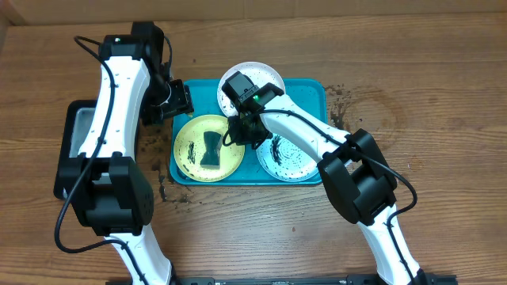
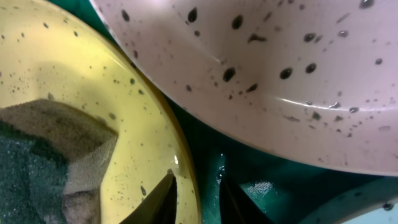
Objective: Clean dirty plates on tray and stack at the side
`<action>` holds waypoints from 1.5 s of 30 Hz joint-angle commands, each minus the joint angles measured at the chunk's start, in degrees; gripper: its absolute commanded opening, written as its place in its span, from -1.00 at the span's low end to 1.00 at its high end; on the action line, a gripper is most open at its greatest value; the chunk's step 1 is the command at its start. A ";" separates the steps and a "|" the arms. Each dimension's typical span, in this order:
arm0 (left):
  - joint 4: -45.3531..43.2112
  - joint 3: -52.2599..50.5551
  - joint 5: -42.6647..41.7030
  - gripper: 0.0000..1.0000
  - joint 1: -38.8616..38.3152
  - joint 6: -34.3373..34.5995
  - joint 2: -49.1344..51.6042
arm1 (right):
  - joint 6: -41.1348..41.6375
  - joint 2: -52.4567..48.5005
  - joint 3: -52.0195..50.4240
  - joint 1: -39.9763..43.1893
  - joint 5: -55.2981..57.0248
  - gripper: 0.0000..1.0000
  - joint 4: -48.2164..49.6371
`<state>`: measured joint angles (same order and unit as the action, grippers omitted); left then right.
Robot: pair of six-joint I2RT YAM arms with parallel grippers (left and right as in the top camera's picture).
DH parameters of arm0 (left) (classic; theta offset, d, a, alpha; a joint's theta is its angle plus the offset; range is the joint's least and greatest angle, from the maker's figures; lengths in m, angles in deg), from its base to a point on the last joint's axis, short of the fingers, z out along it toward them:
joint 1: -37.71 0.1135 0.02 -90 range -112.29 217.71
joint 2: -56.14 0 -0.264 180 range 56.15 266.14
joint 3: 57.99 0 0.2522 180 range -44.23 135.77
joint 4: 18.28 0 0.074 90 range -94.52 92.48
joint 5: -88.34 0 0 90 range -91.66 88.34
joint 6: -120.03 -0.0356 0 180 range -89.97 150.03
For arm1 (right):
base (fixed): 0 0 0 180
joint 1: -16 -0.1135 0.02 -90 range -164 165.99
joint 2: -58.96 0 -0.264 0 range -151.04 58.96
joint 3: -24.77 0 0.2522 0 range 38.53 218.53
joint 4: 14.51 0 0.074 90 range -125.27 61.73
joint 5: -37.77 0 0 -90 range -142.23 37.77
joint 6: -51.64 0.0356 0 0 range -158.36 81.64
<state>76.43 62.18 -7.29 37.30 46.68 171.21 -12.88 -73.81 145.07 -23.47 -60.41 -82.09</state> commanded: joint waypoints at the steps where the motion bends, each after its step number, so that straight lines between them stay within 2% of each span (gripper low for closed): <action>1: -0.39 -2.60 -2.40 0.35 -0.39 -3.02 -1.18 | 0.28 -0.02 -0.48 0.09 0.90 -0.56 0.68; 6: -2.14 -6.49 -5.42 0.30 -0.48 -6.69 -1.18 | 0.28 -0.48 -0.48 0.09 0.90 -0.58 0.81; 15: -5.81 -11.61 -8.09 0.20 -1.03 -10.71 -1.18 | 0.31 -2.80 -0.48 0.11 0.83 -0.78 0.61; 16: -6.32 -12.09 -8.00 0.14 -1.20 -10.71 -1.18 | 0.28 -2.82 -0.48 0.11 0.83 -0.81 0.59; 20: -8.90 -14.05 -8.15 -0.34 -2.08 -10.58 -1.18 | 0.31 -2.80 -0.39 0.11 0.61 -0.87 0.83; 22: -10.73 -15.47 -9.20 -0.40 -2.56 -10.43 -1.18 | 0.28 -2.80 -0.39 0.13 0.63 -0.88 0.83; 25: -14.05 -18.16 -10.58 -0.38 -3.48 -10.23 -1.18 | 0.28 -2.80 -0.39 0.13 0.63 -0.88 0.85; 29: -18.34 -22.32 -10.86 0.01 -4.96 -8.66 -1.16 | 0.28 -2.80 -0.39 0.13 0.63 -0.88 0.87; 35: -22.80 -26.23 -10.73 0.02 -6.51 -8.26 -1.16 | 0.28 -2.80 -0.39 0.22 0.66 -0.88 0.87; 45: -24.94 -27.96 -8.33 -0.56 -7.17 -7.39 -1.16 | 0.28 -2.80 -0.39 0.22 0.66 -0.88 0.81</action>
<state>51.92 34.86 -17.04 30.55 38.37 171.21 -12.93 -74.68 145.03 -23.38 -60.98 -81.32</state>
